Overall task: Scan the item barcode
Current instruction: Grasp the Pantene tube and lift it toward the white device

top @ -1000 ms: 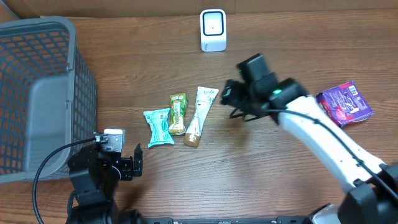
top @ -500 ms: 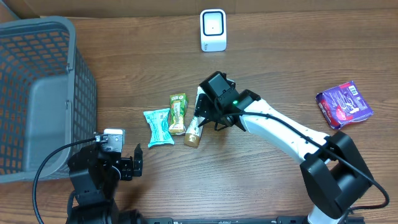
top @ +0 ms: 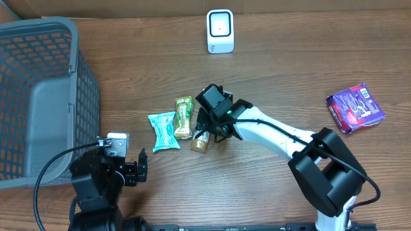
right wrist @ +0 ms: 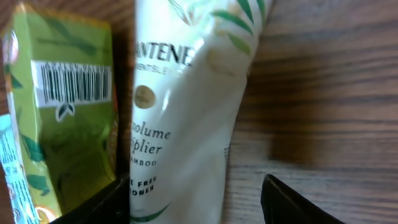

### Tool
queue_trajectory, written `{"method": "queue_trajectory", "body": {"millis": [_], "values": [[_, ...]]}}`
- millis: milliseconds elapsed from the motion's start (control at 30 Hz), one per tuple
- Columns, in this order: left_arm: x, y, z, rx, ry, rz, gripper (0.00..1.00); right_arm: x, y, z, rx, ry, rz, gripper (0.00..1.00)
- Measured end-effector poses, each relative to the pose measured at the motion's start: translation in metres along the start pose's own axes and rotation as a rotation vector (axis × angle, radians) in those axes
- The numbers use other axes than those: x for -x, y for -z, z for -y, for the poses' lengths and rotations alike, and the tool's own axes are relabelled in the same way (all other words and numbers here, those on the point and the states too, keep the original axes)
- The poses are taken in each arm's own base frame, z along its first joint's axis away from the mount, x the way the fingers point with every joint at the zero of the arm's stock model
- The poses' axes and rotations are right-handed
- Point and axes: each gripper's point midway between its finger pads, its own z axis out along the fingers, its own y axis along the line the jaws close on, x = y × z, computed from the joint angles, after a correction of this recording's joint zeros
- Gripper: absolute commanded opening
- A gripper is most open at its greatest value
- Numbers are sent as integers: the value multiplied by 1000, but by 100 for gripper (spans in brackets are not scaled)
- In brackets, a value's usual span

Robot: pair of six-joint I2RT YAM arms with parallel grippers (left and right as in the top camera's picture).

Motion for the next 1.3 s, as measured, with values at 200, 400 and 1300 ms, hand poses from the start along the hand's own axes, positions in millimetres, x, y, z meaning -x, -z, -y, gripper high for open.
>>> {"method": "queue_trajectory", "body": {"millis": [200,400,1300], "values": [[0,0,0,0,0,0,100,-12,1,12,-51,3,-49,27],[0,0,0,0,0,0,100,-14,6,22,-72,53,-82,14],[0,0,0,0,0,0,100,67,155,43,929,112,-313,4]]}}
